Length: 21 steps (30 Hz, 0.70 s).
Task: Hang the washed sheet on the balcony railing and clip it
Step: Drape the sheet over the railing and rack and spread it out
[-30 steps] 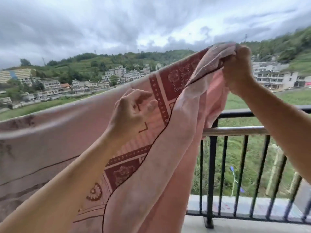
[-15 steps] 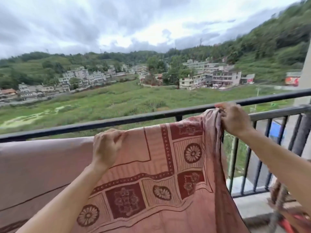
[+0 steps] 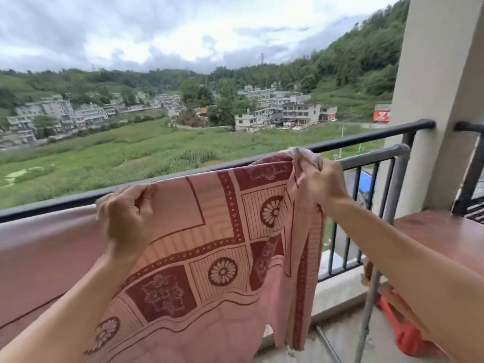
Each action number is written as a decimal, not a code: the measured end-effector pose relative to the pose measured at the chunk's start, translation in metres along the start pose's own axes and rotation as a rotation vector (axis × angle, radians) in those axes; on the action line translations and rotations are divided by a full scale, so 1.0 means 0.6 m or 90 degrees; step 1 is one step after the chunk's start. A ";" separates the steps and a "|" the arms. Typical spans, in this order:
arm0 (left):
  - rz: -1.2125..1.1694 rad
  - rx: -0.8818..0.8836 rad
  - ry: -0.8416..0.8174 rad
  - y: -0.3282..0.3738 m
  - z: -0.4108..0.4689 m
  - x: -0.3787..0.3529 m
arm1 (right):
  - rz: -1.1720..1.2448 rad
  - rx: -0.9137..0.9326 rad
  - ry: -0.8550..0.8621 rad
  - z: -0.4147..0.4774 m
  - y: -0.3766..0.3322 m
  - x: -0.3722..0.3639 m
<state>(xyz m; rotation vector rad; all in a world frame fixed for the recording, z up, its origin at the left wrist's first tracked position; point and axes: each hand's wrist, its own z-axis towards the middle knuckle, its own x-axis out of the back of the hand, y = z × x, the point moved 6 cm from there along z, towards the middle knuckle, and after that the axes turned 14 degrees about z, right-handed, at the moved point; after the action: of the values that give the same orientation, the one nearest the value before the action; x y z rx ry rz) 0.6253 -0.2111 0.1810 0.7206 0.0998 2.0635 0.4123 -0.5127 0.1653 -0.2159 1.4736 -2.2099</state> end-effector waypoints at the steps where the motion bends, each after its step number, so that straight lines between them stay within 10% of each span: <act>1: -0.016 0.005 0.005 0.011 0.011 0.003 | 0.005 0.018 0.048 0.040 -0.016 0.030; 13: -0.069 -0.140 -0.025 0.378 0.040 -0.156 | -0.273 -0.012 0.284 0.297 -0.016 0.377; 21: 0.109 -0.097 -0.097 0.413 -0.039 -0.286 | -0.770 0.050 0.003 0.293 0.023 0.374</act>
<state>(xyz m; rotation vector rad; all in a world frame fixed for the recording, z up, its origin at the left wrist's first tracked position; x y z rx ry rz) 0.4978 -0.4851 0.1672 0.8112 -0.2095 2.1418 0.2867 -0.7673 0.1963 -1.3689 1.3985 -3.1083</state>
